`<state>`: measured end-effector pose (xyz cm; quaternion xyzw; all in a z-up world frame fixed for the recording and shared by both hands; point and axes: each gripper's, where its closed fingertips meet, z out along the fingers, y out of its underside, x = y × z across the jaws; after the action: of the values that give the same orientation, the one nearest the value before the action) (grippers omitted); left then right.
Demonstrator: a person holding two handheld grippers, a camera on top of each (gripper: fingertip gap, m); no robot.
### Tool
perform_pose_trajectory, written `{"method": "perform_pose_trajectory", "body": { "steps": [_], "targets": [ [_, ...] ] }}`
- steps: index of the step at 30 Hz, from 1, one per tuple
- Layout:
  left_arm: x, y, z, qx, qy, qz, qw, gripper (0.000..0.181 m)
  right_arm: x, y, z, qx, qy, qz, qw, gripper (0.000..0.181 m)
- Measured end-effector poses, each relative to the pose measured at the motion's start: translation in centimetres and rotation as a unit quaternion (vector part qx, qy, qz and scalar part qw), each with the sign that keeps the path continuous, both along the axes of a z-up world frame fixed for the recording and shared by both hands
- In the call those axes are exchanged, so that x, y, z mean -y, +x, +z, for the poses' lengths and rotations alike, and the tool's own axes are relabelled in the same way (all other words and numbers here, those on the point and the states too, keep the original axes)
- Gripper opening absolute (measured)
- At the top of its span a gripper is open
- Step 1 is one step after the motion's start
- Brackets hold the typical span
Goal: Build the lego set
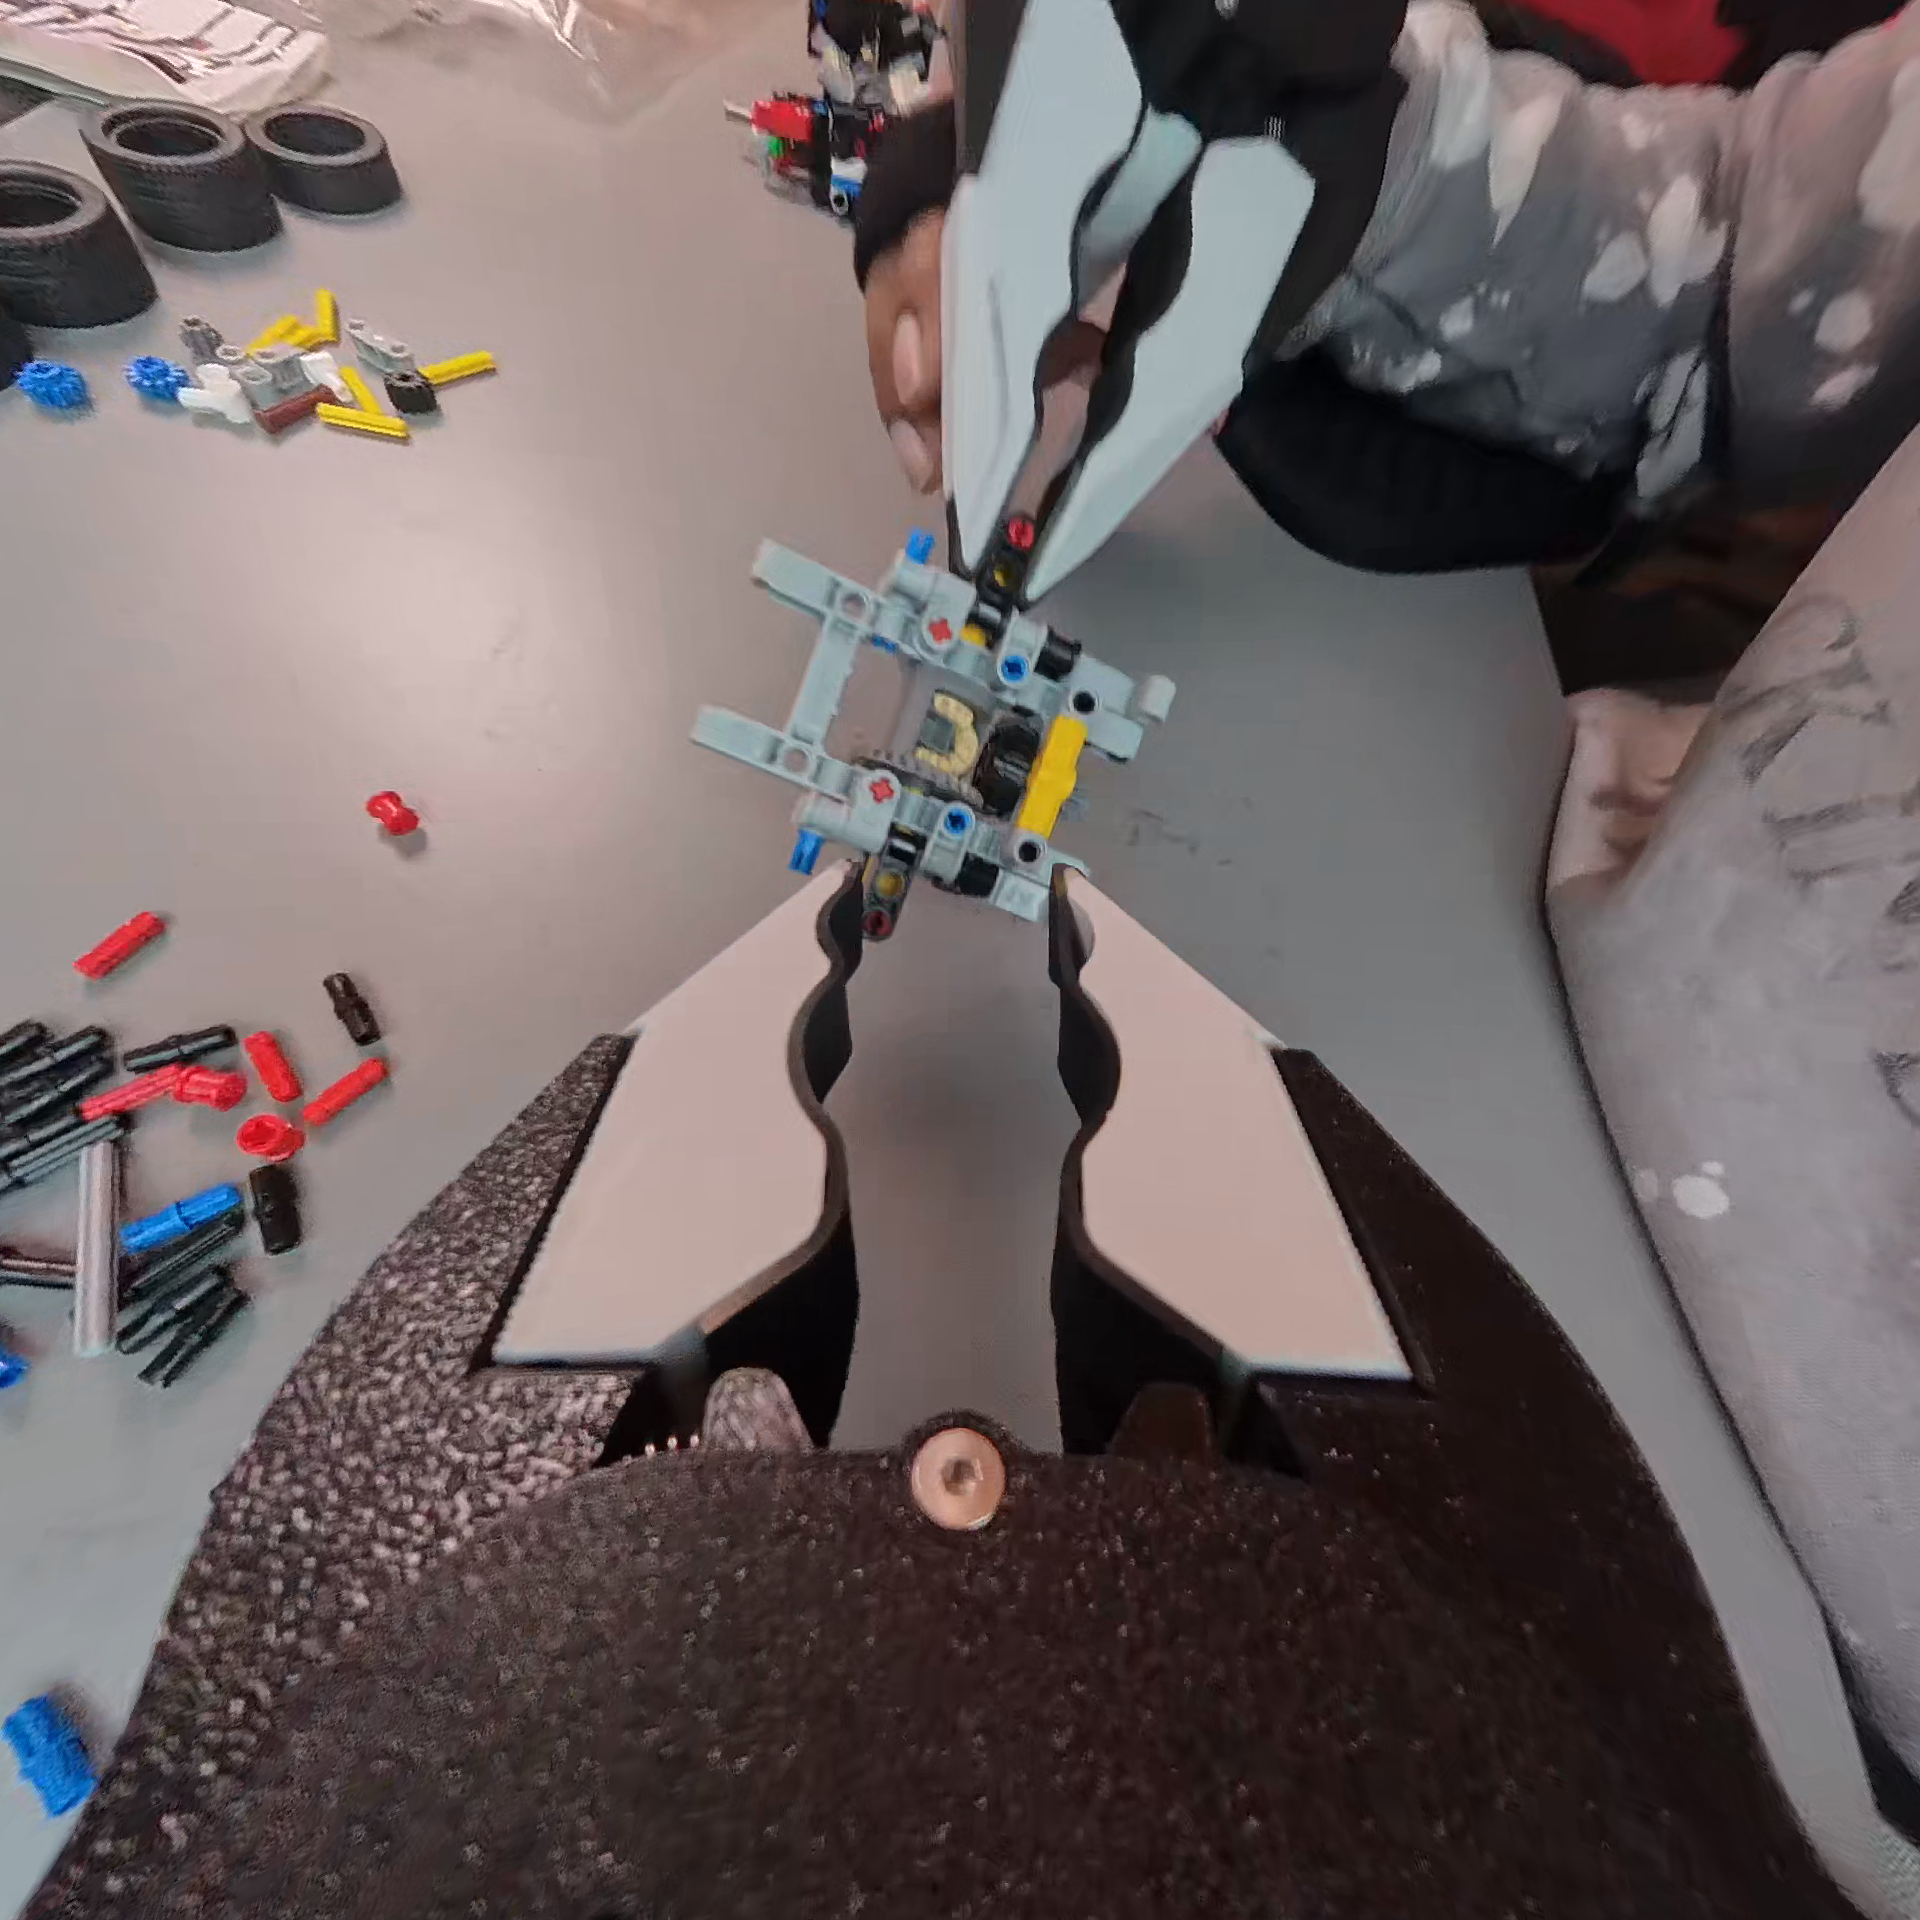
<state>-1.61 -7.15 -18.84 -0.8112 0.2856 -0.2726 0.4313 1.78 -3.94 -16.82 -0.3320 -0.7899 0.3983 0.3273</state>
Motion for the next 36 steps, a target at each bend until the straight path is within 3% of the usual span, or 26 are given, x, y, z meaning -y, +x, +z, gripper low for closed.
{"method": "perform_pose_trajectory", "body": {
  "steps": [1, 10, 17, 21, 26, 31, 36],
  "targets": [
    [0.0, 0.3, -0.6, -0.026, 0.003, -0.004, 1.0, 0.035, -0.1, 0.1, 0.3, -0.004, -0.008, 0.001, 1.0, 0.006],
    [-0.8, 0.8, 0.5, -0.055, 0.066, 0.014, 0.996, 0.014, 0.3, 1.1, 3.8, -0.042, -0.146, 0.035, 0.988, 0.006],
    [-0.4, 1.2, 2.6, -0.01, 0.089, 0.015, 0.996, 0.007, -0.4, 1.3, 4.1, -0.036, -0.201, 0.038, 0.978, 0.006],
    [-0.4, 1.0, 3.4, 0.057, 0.054, 0.025, 0.997, 0.007, -1.6, 0.6, 3.3, -0.01, -0.236, 0.003, 0.972, 0.008],
    [-1.2, -0.3, 2.4, 0.139, -0.034, 0.072, 0.987, 0.006, -3.2, -0.5, 2.7, -0.025, -0.182, -0.054, 0.982, 0.012],
    [-1.7, -1.3, 1.1, 0.152, -0.082, 0.108, 0.979, 0.006, -1.9, 0.1, 4.1, -0.053, -0.142, -0.027, 0.988, 0.023],
    [-1.7, -1.2, 0.5, 0.159, -0.107, 0.113, 0.975, 0.006, 0.4, -0.7, 0.4, -0.028, 0.016, -0.008, 0.999, 0.035]
  ]
}}
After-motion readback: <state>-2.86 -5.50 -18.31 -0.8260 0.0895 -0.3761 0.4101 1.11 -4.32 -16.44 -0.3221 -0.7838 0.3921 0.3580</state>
